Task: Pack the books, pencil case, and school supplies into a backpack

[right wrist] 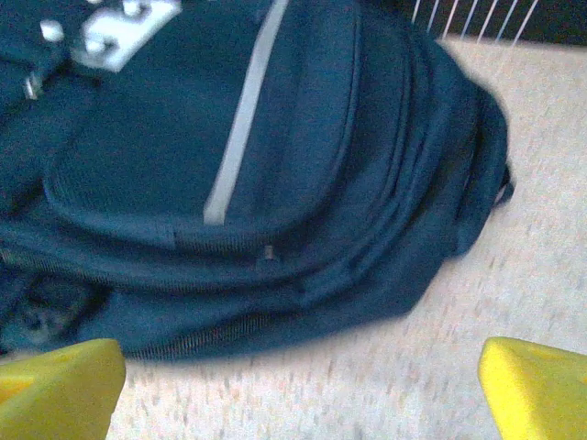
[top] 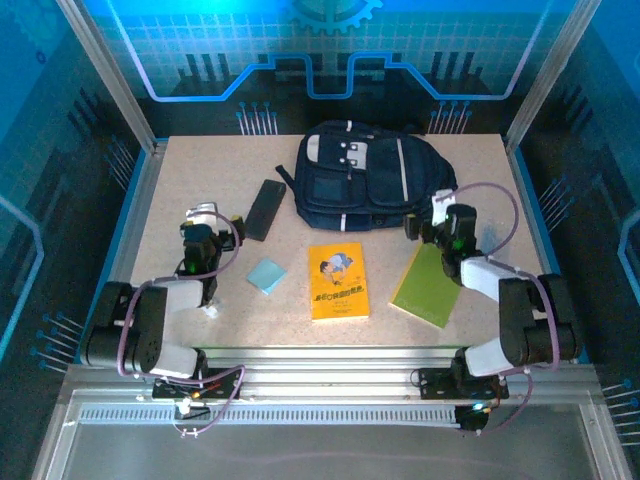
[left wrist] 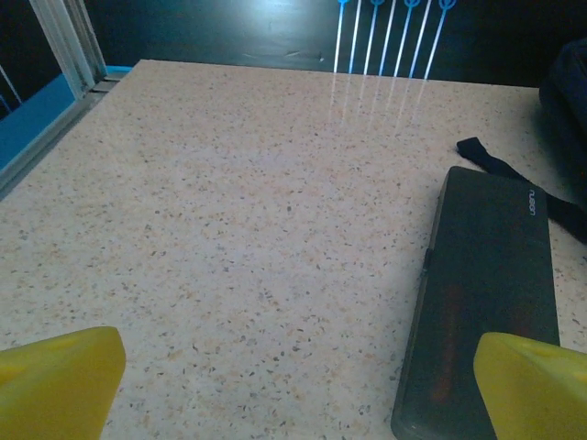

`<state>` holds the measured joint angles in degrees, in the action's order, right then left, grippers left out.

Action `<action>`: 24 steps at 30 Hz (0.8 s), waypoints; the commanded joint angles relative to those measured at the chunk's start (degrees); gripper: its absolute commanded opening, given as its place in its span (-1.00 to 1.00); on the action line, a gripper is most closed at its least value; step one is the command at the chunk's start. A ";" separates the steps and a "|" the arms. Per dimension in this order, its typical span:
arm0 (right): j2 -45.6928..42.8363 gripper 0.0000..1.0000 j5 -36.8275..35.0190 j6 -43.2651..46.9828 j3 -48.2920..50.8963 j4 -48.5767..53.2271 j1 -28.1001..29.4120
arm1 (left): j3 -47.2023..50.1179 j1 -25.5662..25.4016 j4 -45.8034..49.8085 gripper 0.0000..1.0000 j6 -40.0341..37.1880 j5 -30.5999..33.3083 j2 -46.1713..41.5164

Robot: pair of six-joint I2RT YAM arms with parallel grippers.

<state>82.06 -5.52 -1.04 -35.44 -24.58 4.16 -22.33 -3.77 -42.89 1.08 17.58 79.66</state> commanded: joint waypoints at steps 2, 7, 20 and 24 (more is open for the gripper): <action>-3.75 1.00 1.38 -1.93 -8.18 14.16 0.31 | -8.13 -3.33 15.08 0.98 2.41 5.24 -7.99; -2.36 1.00 3.46 -5.30 -17.18 23.89 1.37 | -19.97 -5.85 35.23 0.98 15.43 9.24 -8.54; 22.73 1.00 13.54 -19.32 -49.98 46.74 -0.36 | -35.45 -27.32 51.00 0.98 52.84 12.36 10.76; 32.01 0.99 13.94 -18.63 -62.87 55.05 -3.40 | -39.08 -32.69 51.69 0.98 59.65 13.74 16.89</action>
<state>108.73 7.14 -17.54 -90.15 20.01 3.57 -57.89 -34.00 5.56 50.43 28.45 94.17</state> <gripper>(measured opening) 0.997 0.990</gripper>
